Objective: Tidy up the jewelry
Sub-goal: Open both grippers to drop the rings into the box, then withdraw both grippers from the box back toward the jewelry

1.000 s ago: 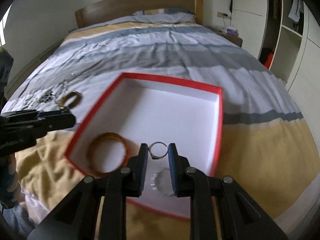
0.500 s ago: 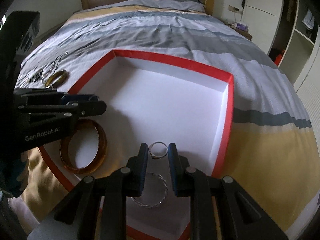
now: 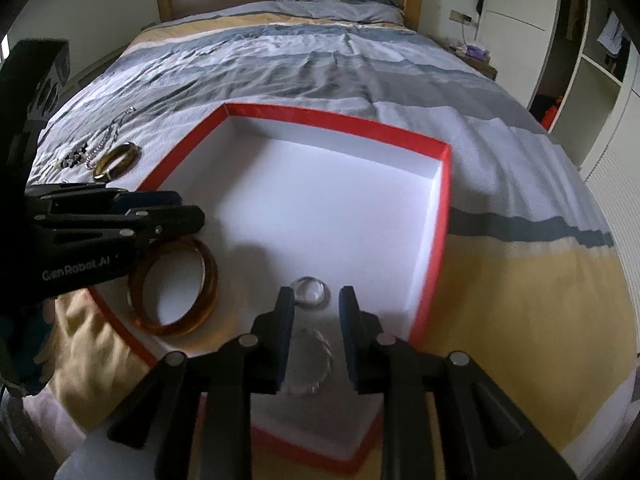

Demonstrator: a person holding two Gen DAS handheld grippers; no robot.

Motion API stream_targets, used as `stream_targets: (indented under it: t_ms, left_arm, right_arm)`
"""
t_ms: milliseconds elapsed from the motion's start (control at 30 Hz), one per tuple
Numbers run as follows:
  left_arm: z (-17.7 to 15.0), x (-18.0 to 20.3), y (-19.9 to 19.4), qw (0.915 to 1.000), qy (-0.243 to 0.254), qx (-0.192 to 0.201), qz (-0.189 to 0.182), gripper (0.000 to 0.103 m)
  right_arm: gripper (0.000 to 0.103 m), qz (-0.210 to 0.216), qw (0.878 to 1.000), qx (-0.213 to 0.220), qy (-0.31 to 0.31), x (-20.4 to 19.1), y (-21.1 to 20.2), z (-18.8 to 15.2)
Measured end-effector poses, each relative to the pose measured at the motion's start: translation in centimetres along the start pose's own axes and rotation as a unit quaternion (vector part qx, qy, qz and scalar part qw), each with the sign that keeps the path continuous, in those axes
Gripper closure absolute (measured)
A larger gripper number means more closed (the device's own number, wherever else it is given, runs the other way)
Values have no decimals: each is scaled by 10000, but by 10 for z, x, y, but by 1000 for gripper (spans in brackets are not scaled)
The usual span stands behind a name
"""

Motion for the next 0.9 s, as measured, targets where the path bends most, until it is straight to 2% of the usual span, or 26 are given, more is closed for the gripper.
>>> stream_targets:
  t_ms: [100, 300, 467, 633, 800, 900]
  left_arm:
    - [0, 4, -18, 9999, 37, 99, -11, 56]
    - [-2, 14, -74, 9993, 121, 350, -9, 53]
    - [-19, 18, -135, 9988, 77, 482, 35, 51]
    - [-45, 14, -199, 9972, 47, 623, 401, 39]
    - [-76, 1, -264, 9927, -39, 912, 787, 32]
    - [-99, -13, -301, 9878, -82, 1052, 1145, 29]
  right_arm:
    - [80, -27, 9999, 99, 95, 3, -19, -5]
    - [79, 3, 9984, 331, 451, 8, -70, -22]
    - [79, 88, 9956, 638, 678, 2, -124, -35]
    - [71, 342, 9904, 1024, 869, -15, -179, -40]
    - [71, 583, 9852, 1366, 858, -40, -231, -45]
    - [71, 626, 9837, 1501, 767, -55, -252, -49]
Point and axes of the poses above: each gripper's, at about its wrist camera, not at the fingertips, and y roughly the way its jaws point, x to its right, z to its top, the point moved 9 cm from there along y, roughly the way its jaws point, and after that the axes turned 14 degrees about y, right-handed, at the moved point
